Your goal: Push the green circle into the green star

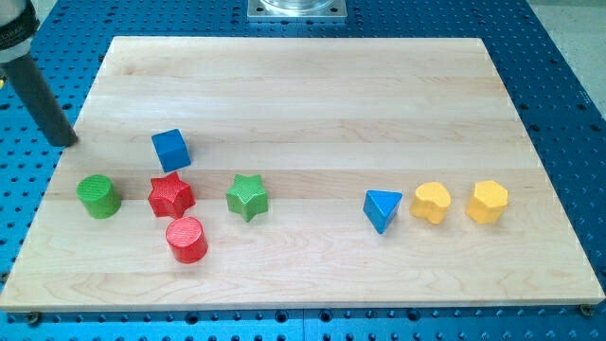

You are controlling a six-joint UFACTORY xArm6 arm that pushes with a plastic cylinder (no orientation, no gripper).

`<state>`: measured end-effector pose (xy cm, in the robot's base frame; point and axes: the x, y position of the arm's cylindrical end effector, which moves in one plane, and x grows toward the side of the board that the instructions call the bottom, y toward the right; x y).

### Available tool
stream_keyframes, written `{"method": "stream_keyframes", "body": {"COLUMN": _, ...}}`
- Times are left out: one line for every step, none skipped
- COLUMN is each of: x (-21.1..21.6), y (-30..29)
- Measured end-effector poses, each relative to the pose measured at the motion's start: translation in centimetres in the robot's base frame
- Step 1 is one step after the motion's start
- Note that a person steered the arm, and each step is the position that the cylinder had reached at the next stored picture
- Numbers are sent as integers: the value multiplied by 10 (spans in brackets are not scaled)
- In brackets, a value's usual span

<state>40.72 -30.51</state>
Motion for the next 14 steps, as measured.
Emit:
{"method": "stream_keyframes", "body": {"x": 38, "y": 0}}
{"method": "stream_keyframes", "body": {"x": 122, "y": 0}}
{"method": "stream_keyframes", "body": {"x": 120, "y": 28}}
{"method": "stream_keyframes", "body": {"x": 94, "y": 69}}
{"method": "stream_keyframes", "body": {"x": 81, "y": 99}}
{"method": "stream_keyframes", "body": {"x": 96, "y": 94}}
{"method": "stream_keyframes", "body": {"x": 98, "y": 99}}
{"method": "stream_keyframes", "body": {"x": 87, "y": 160}}
{"method": "stream_keyframes", "body": {"x": 85, "y": 190}}
{"method": "stream_keyframes", "body": {"x": 85, "y": 220}}
{"method": "stream_keyframes", "body": {"x": 85, "y": 253}}
{"method": "stream_keyframes", "body": {"x": 92, "y": 283}}
{"method": "stream_keyframes", "body": {"x": 94, "y": 291}}
{"method": "stream_keyframes", "body": {"x": 88, "y": 294}}
